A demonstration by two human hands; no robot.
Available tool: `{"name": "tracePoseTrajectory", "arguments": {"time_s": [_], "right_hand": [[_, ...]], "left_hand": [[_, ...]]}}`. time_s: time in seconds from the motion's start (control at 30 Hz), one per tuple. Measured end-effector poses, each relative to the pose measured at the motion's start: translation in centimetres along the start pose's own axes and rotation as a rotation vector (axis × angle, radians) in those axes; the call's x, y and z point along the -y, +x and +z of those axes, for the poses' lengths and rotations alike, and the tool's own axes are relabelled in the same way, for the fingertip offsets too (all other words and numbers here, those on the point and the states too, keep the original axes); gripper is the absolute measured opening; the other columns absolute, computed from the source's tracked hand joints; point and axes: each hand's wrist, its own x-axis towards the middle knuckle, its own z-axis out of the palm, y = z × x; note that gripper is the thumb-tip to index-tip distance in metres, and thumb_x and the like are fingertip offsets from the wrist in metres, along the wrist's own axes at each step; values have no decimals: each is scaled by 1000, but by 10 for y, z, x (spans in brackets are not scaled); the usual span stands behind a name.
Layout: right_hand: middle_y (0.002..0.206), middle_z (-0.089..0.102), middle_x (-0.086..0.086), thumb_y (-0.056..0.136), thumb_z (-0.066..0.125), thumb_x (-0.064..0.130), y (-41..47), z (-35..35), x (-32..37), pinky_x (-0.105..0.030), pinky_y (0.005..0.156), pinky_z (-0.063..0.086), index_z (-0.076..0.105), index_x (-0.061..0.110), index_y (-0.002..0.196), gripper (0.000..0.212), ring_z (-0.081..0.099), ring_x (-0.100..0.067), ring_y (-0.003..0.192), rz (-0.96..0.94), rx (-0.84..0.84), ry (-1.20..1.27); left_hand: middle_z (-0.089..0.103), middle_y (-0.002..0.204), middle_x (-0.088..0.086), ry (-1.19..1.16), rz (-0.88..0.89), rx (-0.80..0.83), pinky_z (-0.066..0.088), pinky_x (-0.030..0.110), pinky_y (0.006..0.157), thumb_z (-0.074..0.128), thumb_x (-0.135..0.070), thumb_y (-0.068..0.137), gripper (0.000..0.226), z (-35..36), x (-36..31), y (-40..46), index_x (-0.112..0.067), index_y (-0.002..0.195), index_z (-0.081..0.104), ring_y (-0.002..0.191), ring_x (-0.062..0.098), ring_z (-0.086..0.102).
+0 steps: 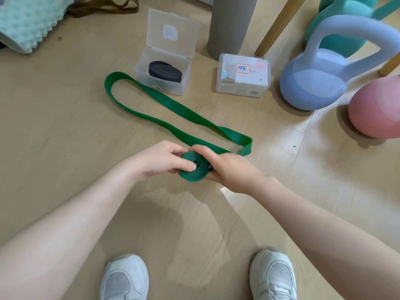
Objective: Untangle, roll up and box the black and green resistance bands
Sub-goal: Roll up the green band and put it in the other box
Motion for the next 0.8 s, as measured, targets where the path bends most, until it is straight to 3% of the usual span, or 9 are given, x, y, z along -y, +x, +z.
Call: {"name": "tracePoseTrajectory", "arguments": {"time_s": [0.13,0.2,0.37,0.5,0.57,0.67,0.73,0.77,0.8], "right_hand": [[100,66,-9,88,54,44,6,6,16,-44,74,51,25,14,136,63,63,-31,87,305,-234,235],[98,67,-9,87,55,43,8,15,28,-45,75,51,27,13,132,61,64,-30,86,432,-346,383],[96,66,-9,90,52,32,10,22,38,-41,71,49,29,14,125,46,63,-31,85,511,-424,439],[83,66,-4,79,64,50,14,22,31,-33,59,44,33,16,115,58,63,-25,76,520,-459,420],[85,67,-4,75,68,52,13,21,28,-33,60,46,33,15,127,73,64,-25,78,472,-441,337],[96,67,-10,81,68,37,6,25,31,-39,73,49,16,10,146,87,64,-28,88,412,-303,228],[90,64,-10,87,62,30,4,31,31,-38,71,48,36,13,135,57,61,-30,86,411,-205,191],[79,60,-8,89,58,27,4,34,30,-37,64,46,48,10,114,31,58,-31,79,391,-200,174],[68,52,-6,91,54,24,4,37,28,-36,58,42,46,8,93,18,54,-31,70,363,-214,177]], "left_hand": [[68,99,4,-601,8,-196,51,35,88,65,-30,79,27,19,1,3,-15,101,59,93,18,65],[67,96,1,-718,20,-233,51,34,89,65,-25,81,24,35,1,3,-14,101,59,85,12,65],[71,94,1,-876,86,-429,54,19,74,63,-9,85,15,59,-2,3,-13,99,62,82,10,66],[69,88,3,-845,53,-403,53,20,74,64,-10,84,13,48,-6,3,-11,97,65,77,12,64],[70,89,3,-830,45,-410,54,21,73,66,-9,82,18,41,-6,3,-12,100,64,76,11,66],[71,94,8,-911,48,-450,57,24,69,65,-7,83,18,31,-5,4,-11,100,60,79,15,69],[69,96,10,-947,45,-468,58,25,67,65,-5,83,24,26,-3,6,-9,106,57,81,18,68],[69,96,11,-952,41,-469,58,26,67,64,-4,83,27,25,-2,6,-9,108,56,82,19,67],[68,96,11,-956,37,-467,58,26,68,64,-4,83,29,25,-2,7,-9,110,56,83,20,67]]}}
